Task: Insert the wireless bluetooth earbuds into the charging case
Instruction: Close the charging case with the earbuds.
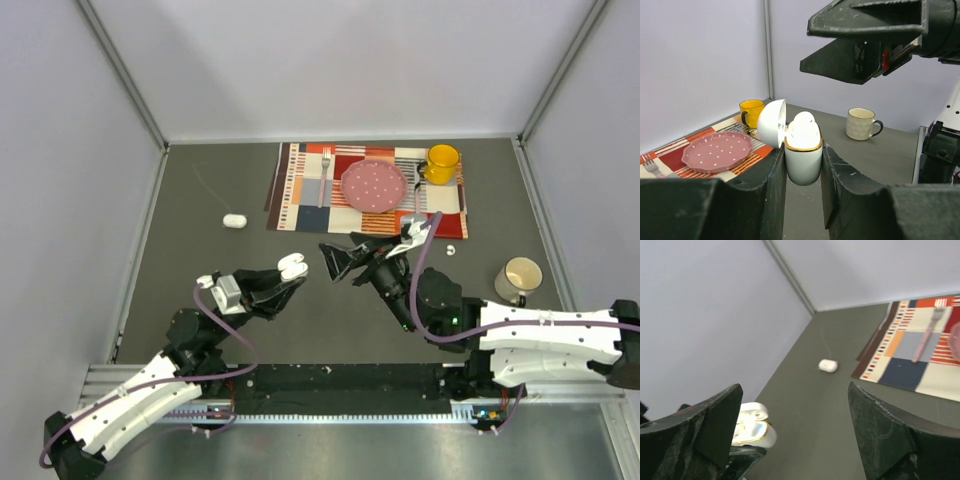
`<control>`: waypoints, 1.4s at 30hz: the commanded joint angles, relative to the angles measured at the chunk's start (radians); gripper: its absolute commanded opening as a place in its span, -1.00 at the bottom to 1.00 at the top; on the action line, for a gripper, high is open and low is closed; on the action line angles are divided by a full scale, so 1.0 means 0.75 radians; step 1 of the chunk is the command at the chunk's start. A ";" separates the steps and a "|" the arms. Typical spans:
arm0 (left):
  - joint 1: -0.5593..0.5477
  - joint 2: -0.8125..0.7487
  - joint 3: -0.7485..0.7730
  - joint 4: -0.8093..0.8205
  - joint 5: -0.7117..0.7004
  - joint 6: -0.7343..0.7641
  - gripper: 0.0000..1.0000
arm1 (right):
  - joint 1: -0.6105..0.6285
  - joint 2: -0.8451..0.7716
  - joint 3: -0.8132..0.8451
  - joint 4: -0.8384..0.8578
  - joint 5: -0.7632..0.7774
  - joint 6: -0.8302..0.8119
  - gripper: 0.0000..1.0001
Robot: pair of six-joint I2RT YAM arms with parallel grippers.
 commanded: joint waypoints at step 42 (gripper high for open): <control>-0.004 0.407 0.162 0.256 0.411 -0.159 -1.00 | -0.691 0.147 0.523 -1.252 -1.138 0.509 0.98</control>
